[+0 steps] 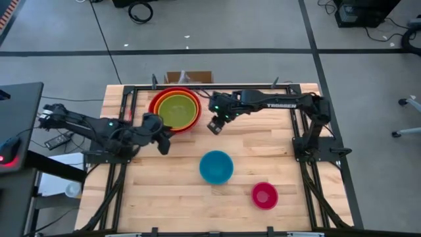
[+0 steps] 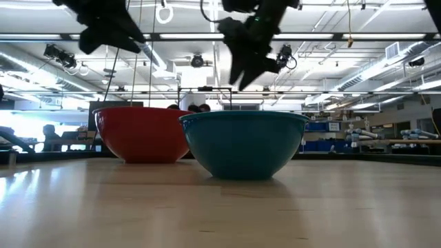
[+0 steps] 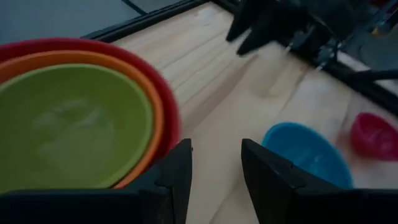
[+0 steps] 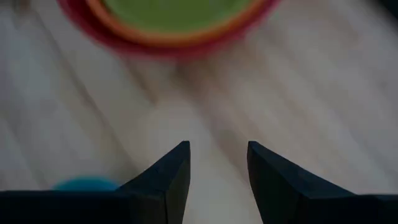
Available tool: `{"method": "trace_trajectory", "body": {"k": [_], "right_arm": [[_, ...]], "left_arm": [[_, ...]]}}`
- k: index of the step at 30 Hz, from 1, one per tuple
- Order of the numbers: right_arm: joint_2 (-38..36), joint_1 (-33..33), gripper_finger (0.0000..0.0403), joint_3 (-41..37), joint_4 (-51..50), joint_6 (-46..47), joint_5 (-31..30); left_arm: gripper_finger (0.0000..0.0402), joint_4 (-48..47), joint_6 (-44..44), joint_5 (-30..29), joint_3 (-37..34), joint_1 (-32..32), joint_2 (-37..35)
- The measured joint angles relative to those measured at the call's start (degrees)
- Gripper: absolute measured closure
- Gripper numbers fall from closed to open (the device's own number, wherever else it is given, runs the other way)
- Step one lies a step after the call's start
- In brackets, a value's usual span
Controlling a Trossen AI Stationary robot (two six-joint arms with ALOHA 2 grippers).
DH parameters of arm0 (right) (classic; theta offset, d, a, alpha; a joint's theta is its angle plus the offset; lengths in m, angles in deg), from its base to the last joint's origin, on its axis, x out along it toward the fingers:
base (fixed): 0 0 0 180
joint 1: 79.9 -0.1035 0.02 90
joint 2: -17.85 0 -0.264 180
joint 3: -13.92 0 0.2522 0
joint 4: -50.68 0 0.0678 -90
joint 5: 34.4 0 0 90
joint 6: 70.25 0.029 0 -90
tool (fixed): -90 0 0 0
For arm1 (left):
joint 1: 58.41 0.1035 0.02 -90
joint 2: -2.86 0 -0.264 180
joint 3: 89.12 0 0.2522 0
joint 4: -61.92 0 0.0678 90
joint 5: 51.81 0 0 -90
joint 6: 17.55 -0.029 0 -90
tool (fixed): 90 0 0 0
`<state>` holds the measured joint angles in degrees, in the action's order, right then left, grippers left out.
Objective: Nest bowls inside each other
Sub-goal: Stack the blue bowl on top of the green bowl
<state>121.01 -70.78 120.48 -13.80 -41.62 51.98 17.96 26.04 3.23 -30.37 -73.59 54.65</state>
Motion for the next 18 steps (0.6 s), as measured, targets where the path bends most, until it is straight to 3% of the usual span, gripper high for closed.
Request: {"method": "trace_trajectory", "body": {"k": [8, 18], "right_arm": [[-8.9, -4.2, 0.0239, -15.5, 9.2, 4.6, 9.3], [-2.7, -9.6, 0.0239, -24.0, 21.5, 4.4, 11.9]], "left_arm": [[0.0260, 19.4, 0.1, 3.0, 0.0, 0.0, 11.8], [0.0260, 23.7, 11.2, 3.4, 0.0, -0.3, 17.7]]}}
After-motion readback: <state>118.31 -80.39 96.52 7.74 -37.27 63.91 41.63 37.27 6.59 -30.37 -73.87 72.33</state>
